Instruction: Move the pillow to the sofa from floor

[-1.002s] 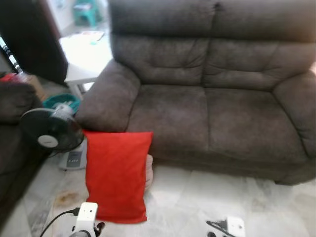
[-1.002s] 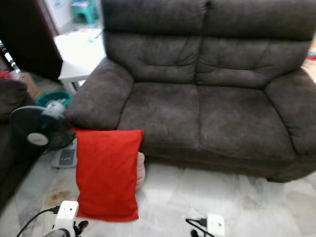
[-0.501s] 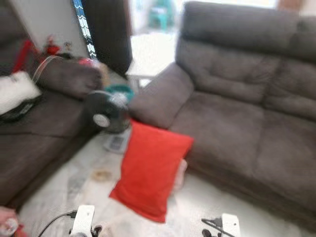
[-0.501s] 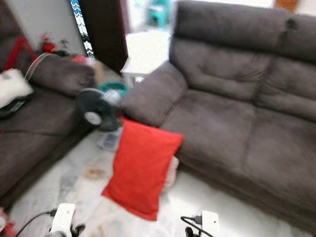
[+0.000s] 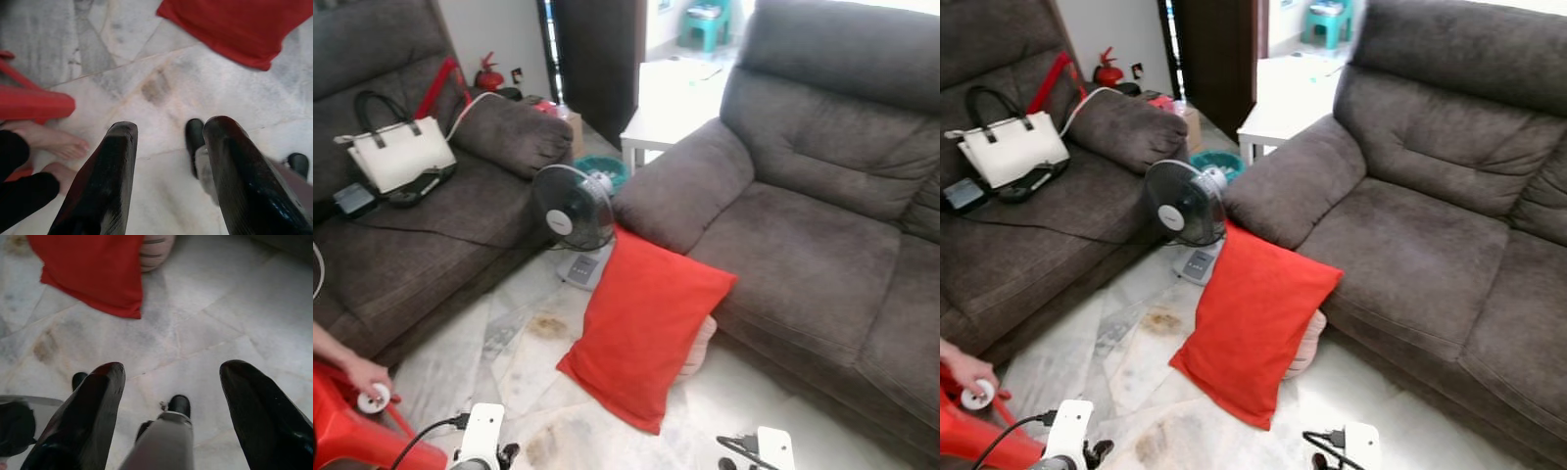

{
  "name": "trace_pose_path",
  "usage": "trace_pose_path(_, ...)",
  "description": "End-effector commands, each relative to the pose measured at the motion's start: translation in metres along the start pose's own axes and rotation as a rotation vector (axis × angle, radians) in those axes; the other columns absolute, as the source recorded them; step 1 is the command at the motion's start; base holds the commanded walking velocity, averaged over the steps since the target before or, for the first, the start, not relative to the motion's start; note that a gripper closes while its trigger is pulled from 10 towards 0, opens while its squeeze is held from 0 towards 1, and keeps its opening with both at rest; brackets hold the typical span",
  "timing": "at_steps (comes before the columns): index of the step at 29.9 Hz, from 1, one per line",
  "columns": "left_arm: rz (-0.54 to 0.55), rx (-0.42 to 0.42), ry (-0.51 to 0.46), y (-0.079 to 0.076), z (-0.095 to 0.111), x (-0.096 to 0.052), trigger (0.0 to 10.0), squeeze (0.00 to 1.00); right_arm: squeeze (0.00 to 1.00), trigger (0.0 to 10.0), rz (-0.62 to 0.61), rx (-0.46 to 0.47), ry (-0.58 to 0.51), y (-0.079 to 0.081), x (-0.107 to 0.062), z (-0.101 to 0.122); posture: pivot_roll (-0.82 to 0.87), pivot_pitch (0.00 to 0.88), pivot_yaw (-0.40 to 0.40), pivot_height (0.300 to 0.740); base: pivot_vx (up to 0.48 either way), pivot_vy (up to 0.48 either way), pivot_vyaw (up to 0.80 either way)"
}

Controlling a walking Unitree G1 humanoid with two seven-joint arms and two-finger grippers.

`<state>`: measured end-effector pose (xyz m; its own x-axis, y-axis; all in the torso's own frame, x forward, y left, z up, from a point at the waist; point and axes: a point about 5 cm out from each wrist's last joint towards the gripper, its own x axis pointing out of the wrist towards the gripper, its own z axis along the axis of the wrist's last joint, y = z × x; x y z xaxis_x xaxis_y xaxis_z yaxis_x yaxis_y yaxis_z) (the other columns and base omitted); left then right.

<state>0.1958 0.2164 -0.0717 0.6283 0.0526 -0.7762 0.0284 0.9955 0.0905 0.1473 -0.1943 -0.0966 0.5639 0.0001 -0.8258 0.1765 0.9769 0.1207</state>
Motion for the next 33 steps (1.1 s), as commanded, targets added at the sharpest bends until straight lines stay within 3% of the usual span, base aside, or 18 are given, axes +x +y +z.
trace_pose_path(1,0.009,0.033,0.022,0.0032,-0.0044,-0.0011,10.0,0.00,0.00,10.0,0.007,0.006,0.003,0.0026,0.0004,-0.0007,0.06,0.000,0.004,0.740,0.000,0.000,0.00)
trace_pose_path(8,0.011,0.028,0.021,0.0032,-0.0049,-0.0012,10.0,0.00,0.00,10.0,0.006,-0.036,0.005,0.0023,0.0004,-0.0001,0.06,0.000,0.003,0.740,0.000,0.000,0.00)
trace_pose_path(24,0.011,0.033,0.021,0.0031,-0.0055,-0.0014,10.0,0.00,0.00,10.0,0.013,-0.030,0.004,0.0027,0.0002,-0.0007,0.06,0.000,0.002,0.740,0.000,0.000,0.75)
trace_pose_path(26,0.011,0.028,0.021,0.0033,-0.0055,-0.0014,10.0,0.00,0.00,10.0,0.007,0.008,0.003,0.0026,0.0001,-0.0015,0.06,0.000,0.002,0.740,0.000,0.000,0.00)
trace_pose_path(33,0.014,0.023,0.019,0.0034,-0.0051,-0.0013,10.0,0.00,0.00,10.0,0.003,0.009,0.001,0.0024,0.0002,-0.0011,0.06,0.000,0.000,0.740,0.070,0.000,0.00)
